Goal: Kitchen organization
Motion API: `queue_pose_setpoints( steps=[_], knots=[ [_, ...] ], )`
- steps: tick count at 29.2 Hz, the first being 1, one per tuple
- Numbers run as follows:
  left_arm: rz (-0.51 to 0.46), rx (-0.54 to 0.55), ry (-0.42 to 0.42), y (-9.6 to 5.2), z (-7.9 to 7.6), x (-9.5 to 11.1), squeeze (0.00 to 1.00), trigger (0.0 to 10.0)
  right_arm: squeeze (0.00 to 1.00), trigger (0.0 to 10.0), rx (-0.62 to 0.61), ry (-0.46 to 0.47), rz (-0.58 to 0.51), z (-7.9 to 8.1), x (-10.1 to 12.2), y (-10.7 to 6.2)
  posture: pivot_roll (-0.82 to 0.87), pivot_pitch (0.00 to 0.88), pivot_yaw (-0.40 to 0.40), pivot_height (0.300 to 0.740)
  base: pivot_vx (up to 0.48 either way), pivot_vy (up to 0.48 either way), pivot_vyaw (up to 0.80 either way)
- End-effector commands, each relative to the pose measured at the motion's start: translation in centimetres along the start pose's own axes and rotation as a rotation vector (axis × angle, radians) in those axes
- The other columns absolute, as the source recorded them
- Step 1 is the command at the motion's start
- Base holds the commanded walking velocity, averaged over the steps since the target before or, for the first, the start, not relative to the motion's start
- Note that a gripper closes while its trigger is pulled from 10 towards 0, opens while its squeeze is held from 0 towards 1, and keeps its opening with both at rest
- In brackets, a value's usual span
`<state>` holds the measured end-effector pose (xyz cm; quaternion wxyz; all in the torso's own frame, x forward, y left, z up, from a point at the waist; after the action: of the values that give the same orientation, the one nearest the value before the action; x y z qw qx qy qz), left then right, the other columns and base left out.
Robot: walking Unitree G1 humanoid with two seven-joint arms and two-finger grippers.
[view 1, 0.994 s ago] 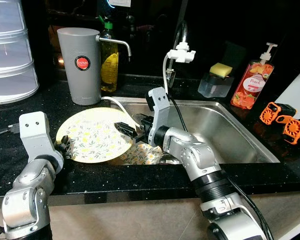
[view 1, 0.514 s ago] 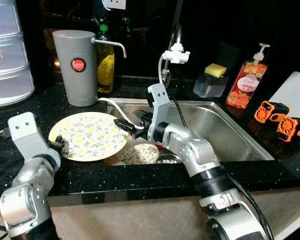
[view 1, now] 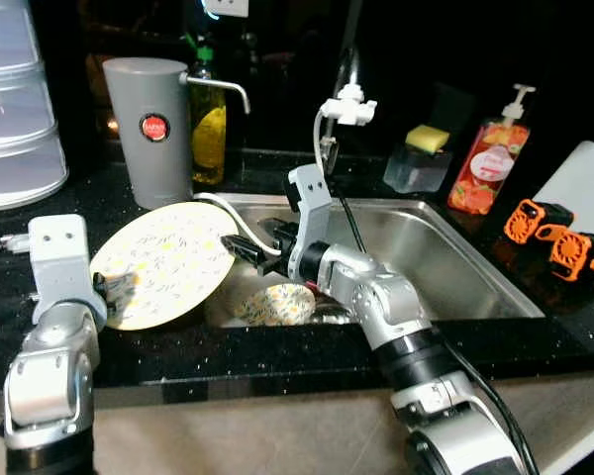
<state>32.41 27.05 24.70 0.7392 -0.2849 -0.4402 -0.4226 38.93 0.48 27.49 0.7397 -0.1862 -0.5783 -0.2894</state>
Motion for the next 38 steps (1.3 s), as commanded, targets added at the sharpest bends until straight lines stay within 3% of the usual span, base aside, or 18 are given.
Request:
queue_pose_setpoints(
  steps=[1,11,15,17,20,22,24,25,28,32,38],
  knots=[
    [-0.073,0.066,0.079,-0.2,0.6,1.2,0.00,10.0,0.00,10.0,-0.009,0.006,-0.025,-0.4,0.4,-0.4,0.17,0.052,-0.122,0.740,0.000,0.000,0.00],
    [-0.197,0.077,0.095,-0.3,0.5,3.8,0.00,10.0,0.00,10.0,-0.013,0.007,-0.033,-0.6,0.4,-0.4,0.18,0.045,-0.123,0.740,0.000,0.000,0.00],
    [-0.191,-0.069,-0.050,0.1,-1.4,3.4,0.00,10.0,0.00,10.0,-0.009,0.005,-0.040,-0.4,0.5,-0.3,0.18,0.045,-0.122,0.740,0.000,0.000,0.00],
    [-0.191,-0.069,-0.050,0.1,-1.4,3.4,0.00,10.0,0.00,10.0,-0.009,0.005,-0.040,-0.4,0.5,-0.3,0.18,0.045,-0.122,0.740,0.000,0.000,0.00],
    [-0.101,-0.109,-0.201,0.1,-2.1,1.4,0.00,10.0,0.00,10.0,-0.013,0.004,-0.042,-0.5,0.6,-0.4,0.17,0.051,-0.117,0.740,0.000,0.000,0.00],
    [-0.065,-0.118,-0.248,0.1,-2.3,0.7,0.00,10.0,0.00,10.0,-0.015,0.003,-0.042,-0.6,0.6,-0.4,0.17,0.051,-0.117,0.740,0.000,0.000,0.00],
    [0.084,-0.118,-0.343,0.1,-2.9,-2.5,0.00,10.0,0.00,10.0,-0.021,0.004,-0.042,-0.7,0.6,-0.6,0.16,0.055,-0.118,0.740,0.000,0.000,0.00],
    [0.084,-0.118,-0.343,0.1,-2.9,-2.5,0.00,10.0,0.00,10.0,-0.021,0.004,-0.042,-0.7,0.6,-0.6,0.16,0.055,-0.118,0.740,0.000,0.000,0.00],
    [0.224,-0.073,-0.399,-0.1,-2.8,-5.8,0.00,10.0,0.00,10.0,-0.021,0.003,-0.045,-0.7,0.7,-0.5,0.17,0.057,-0.123,0.740,0.000,0.000,0.00],
    [0.257,-0.073,-0.446,0.1,-2.9,-6.6,0.00,10.0,0.00,10.0,-0.006,-0.009,-0.052,-0.2,0.9,-0.2,0.17,0.056,-0.128,0.740,0.000,0.000,0.00],
    [0.253,-0.072,-0.462,0.3,-2.7,-6.2,0.00,10.0,0.00,10.0,0.140,-0.042,-0.081,3.2,1.9,0.1,0.17,0.058,-0.131,0.740,0.000,0.000,0.00]
  ],
)
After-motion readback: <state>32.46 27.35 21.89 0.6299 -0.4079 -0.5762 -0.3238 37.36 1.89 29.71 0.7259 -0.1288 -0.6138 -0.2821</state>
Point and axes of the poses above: a point about 5 cm out from each wrist's last joint towards the gripper, its own y axis pointing out of the wrist towards the gripper, its own x axis along the axis of the wrist's last joint, z = x × y, the point moved 4 cm from there along y, pointing out of the wrist towards the gripper, and after that the axes turned 11 degrees about y, right-handed, at the moved point
